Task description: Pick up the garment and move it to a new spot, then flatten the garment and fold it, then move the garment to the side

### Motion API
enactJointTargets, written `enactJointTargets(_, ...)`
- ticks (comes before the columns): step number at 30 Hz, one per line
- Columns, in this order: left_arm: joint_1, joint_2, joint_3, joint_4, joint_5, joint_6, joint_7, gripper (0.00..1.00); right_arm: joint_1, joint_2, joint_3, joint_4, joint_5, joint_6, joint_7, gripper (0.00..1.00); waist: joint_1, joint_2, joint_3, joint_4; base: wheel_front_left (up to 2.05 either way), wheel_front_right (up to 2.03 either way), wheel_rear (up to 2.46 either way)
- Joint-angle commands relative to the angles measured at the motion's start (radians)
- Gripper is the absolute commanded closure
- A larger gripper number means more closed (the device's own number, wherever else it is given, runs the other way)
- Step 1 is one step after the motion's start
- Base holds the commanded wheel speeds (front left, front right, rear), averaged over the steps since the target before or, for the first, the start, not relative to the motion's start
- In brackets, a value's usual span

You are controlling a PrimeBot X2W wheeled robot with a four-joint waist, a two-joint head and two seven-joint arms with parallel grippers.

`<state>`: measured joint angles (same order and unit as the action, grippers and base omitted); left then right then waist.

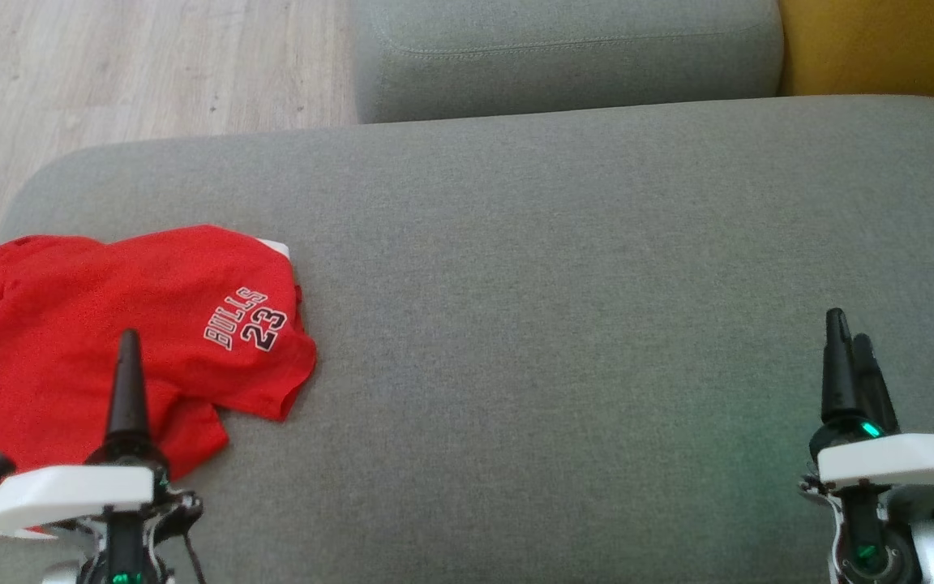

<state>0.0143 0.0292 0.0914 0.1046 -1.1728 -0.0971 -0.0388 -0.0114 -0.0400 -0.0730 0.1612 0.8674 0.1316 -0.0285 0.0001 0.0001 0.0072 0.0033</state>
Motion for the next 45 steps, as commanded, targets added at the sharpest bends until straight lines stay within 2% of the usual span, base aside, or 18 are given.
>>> enactJointTargets(1,-0.042,0.013,0.007,-0.049,0.029,0.001,-0.009,0.0,-0.045,-0.006,0.011,-0.045,-0.036,0.0,-0.018,0.0,-0.0001,-0.0001,0.0,0.0,0.0,0.0,0.0)
enactJointTargets(18,-0.027,0.015,-0.126,-0.121,0.431,0.056,-0.059,0.0,-0.045,-0.007,0.06,-0.065,-0.32,-0.001,-0.068,0.0,-0.0001,-0.0001,0.003,0.001,0.0,0.0,0.0)
enactJointTargets(27,-0.023,0.036,-0.182,-0.125,0.581,0.098,-0.082,0.0,-0.043,-0.007,0.086,-0.067,-0.446,-0.001,-0.091,0.0,-0.0001,-0.0001,0.0,0.003,0.0,0.0,0.0)
enactJointTargets(45,-0.033,0.146,-0.375,-0.114,0.824,0.268,-0.135,0.0,-0.038,-0.008,0.125,-0.087,-0.718,-0.001,-0.145,0.0,-0.0001,-0.0001,-0.002,0.002,0.0,0.0,0.0)
